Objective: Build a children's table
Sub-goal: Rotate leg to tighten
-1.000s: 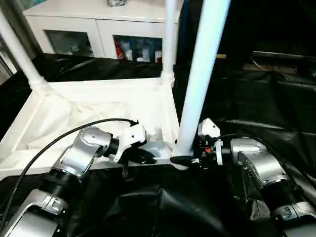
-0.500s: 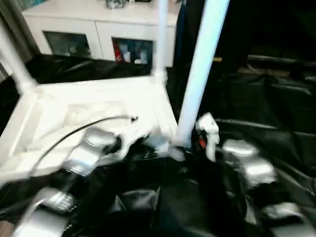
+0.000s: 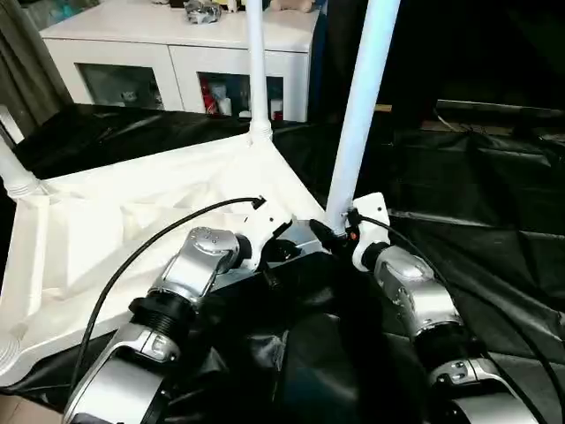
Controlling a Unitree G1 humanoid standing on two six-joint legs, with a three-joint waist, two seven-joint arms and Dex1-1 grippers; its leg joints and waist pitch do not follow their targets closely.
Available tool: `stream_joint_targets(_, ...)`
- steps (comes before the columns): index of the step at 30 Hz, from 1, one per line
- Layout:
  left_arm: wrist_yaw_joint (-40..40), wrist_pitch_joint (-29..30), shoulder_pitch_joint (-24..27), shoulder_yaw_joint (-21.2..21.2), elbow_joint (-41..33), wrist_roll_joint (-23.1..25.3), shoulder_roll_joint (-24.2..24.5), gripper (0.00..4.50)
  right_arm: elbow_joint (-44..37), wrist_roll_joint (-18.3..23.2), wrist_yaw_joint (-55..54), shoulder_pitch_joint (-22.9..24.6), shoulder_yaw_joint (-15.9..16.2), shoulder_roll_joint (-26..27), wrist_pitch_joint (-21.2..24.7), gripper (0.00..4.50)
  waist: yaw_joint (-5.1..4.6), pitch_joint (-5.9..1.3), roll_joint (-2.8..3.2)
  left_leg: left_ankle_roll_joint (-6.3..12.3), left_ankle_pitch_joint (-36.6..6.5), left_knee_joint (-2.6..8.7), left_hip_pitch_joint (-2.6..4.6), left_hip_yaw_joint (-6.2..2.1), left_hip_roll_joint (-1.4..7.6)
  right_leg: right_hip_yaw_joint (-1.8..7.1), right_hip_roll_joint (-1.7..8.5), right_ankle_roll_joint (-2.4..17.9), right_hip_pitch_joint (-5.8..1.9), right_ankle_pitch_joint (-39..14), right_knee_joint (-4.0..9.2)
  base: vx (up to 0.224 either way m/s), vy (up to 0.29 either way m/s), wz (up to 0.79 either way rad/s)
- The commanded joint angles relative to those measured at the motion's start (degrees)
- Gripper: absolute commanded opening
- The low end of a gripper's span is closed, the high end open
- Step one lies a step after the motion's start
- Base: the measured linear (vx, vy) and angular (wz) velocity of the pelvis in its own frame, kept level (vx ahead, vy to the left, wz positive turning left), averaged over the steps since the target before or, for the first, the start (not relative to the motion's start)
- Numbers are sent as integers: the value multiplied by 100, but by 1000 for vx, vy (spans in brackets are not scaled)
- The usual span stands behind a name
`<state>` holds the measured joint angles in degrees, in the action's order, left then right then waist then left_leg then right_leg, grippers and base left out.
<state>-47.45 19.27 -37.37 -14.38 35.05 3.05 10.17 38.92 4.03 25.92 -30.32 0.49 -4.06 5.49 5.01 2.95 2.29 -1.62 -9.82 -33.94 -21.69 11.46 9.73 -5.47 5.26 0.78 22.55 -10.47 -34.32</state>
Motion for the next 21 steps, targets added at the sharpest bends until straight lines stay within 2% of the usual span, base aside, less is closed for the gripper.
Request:
stream_joint_targets(1,631,-53,-326,112,-32,-115,-339,0,102,45,448,113,691,608,115,333,-7,-336,-24,-28,-2052,487,136,-246,382,339,472,950,-176,-2066,537,0,0,0)
stream_joint_targets(2,631,-53,-326,112,-32,-115,-339,0,102,45,448,113,691,608,115,361,-9,-337,-27,-24,-2053,485,136,-243,380,339,470,955,-177,-2065,537,0,0,0)
stream_joint_targets(3,470,-92,-292,53,-116,-136,-315,0,47,127,611,122,664,603,111,361,-6,-335,-19,-18,-2056,482,137,-242,377,340,477,957,-179,-2094,540,0,0,0)
stream_joint_targets(4,-427,-329,-87,-137,-421,-212,112,0,-298,297,1602,197,718,92,90,361,11,-338,110,-29,-2138,476,158,-260,372,337,487,939,-174,-2157,547,0,0,0)
stream_joint_targets(5,-996,-494,36,-260,-589,-259,388,0,-517,405,2209,246,758,-243,71,361,-2,-343,46,8,-2217,480,144,-250,373,326,463,892,-198,-2155,570,0,0,0)
stream_joint_targets(6,-1412,-599,124,-350,-700,-289,608,0,-703,486,2694,287,807,-532,58,361,19,-361,47,93,-2070,491,85,-259,398,335,457,880,-263,-1862,508,0,0,0)
stream_joint_targets(7,-1412,-599,124,-350,-700,-289,608,0,-703,486,2694,287,807,-532,58,361,11,-368,41,146,-1907,494,51,-259,404,328,441,903,-279,-1640,484,0,0,0)
stream_joint_targets(8,-1733,-725,189,-397,-762,-310,784,0,-856,556,3067,311,857,-777,83,361,12,-401,59,223,-1654,460,54,-228,415,325,424,1078,-246,-1186,422,0,0,0)
stream_joint_targets(9,-1995,-776,236,-430,-806,-319,958,0,-979,593,3395,314,913,-1020,86,361,31,-412,57,294,-1507,420,74,-201,407,321,423,1224,-236,-946,403,0,0,0)
stream_joint_targets(10,-2036,-785,244,-436,-815,-320,983,0,-993,596,3441,314,920,-1053,84,361,39,-403,87,341,-1463,408,70,-188,399,318,418,1324,-229,-874,403,0,0,0)
stream_joint_targets(12,-2200,-805,275,-456,-859,-347,1067,0,-1028,603,3586,308,940,-1153,79,361,68,-412,87,378,-1336,391,76,-177,410,318,421,1422,-219,-775,370,0,0,0)
stream_joint_targets(15,-2487,-811,315,-482,-915,-374,1259,0,-1076,607,3955,275,955,-1366,86,361,106,-415,101,348,-1301,400,77,-188,425,311,421,1421,-228,-849,359,0,0,0)
stream_joint_targets(16,-2485,-819,309,-469,-906,-366,1287,0,-1067,601,4020,261,968,-1397,93,361,140,-417,25,359,-1255,395,85,-185,435,314,438,1423,-228,-914,341,0,0,0)
stream_joint_targets(18,-2473,-833,308,-470,-918,-386,1332,0,-1064,604,4126,252,984,-1422,119,337,142,-400,51,321,-1337,401,92,-176,430,319,430,1377,-203,-1090,373,0,0,0)
stream_joint_targets(19,-2470,-833,308,-470,-920,-387,1337,0,-1061,604,4136,251,987,-1423,121,328,150,-396,-6,306,-1339,402,87,-178,427,326,448,1355,-213,-1188,372,0,0,0)
stream_joint_targets(20,-2454,-851,316,-453,-928,-394,1349,0,-1043,602,4186,247,997,-1420,121,328,148,-390,-25,304,-1343,408,82,-177,425,326,451,1332,-213,-1262,384,0,0,0)
stream_joint_targets(21,-2427,-874,324,-416,-916,-396,1342,0,-1012,608,4256,247,1044,-1407,115,325,155,-390,-6,273,-1343,405,90,-177,428,332,459,1277,-200,-1383,401,0,0,0)
